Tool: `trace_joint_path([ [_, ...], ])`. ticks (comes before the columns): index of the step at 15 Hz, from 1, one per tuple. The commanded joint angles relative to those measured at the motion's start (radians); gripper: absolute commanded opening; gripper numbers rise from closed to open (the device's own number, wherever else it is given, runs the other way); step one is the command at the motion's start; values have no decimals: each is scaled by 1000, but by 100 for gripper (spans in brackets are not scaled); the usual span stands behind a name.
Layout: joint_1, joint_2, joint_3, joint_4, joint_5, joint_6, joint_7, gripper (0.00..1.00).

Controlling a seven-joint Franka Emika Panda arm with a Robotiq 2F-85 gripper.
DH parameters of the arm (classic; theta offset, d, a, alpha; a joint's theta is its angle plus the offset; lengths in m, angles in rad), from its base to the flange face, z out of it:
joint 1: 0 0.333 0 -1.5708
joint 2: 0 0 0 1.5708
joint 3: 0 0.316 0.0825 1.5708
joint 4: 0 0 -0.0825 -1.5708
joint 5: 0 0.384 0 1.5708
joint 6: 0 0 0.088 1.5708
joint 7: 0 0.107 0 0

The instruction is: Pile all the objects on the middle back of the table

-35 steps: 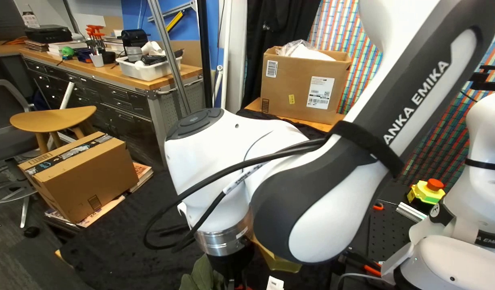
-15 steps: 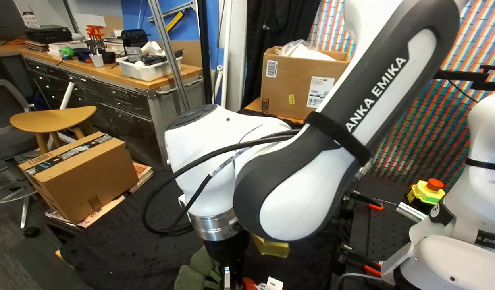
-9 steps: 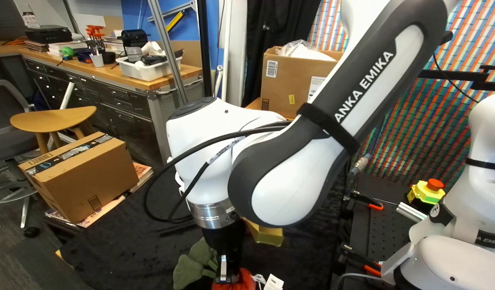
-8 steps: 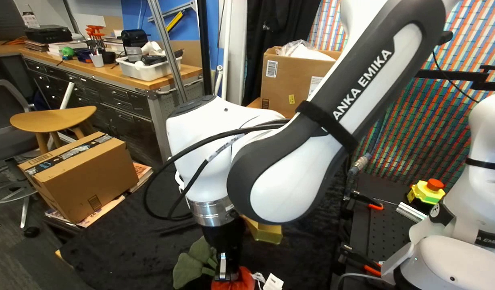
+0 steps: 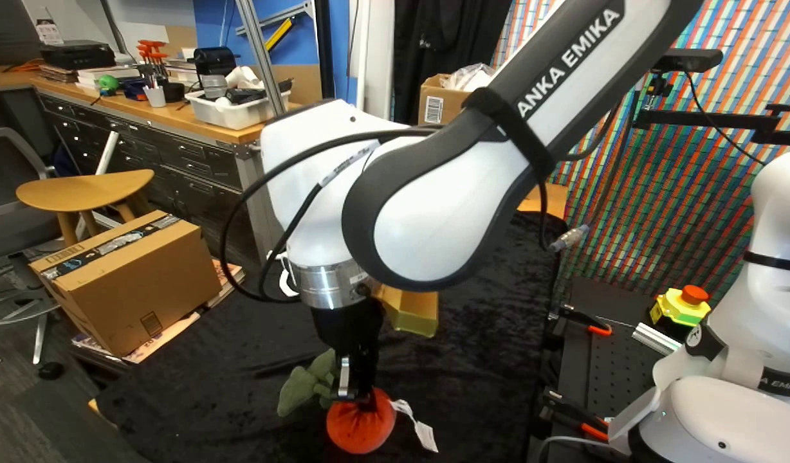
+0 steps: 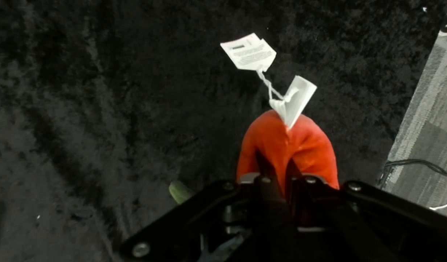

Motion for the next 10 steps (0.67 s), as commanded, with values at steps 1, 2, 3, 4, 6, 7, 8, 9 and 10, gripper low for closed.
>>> trace_joint_path([
  [1, -4, -95, -40, -4, -53, 19, 17, 4],
  [2, -4, -110, -54, -4, -81, 37, 33, 3],
  [3, -7, -122, -69, -6, -108, 56, 49, 3],
  [4, -7, -135, -83, -7, -141, 76, 69, 3],
  [6, -9, -142, -114, -14, -216, 136, 130, 3],
  [7, -8, -146, -129, -18, -255, 161, 165, 3],
  [8, -6, -141, -147, -19, -304, 187, 211, 3],
  [9, -6, -137, -160, -19, -338, 205, 250, 3],
  [10, -4, -131, -175, -19, -377, 222, 299, 3],
])
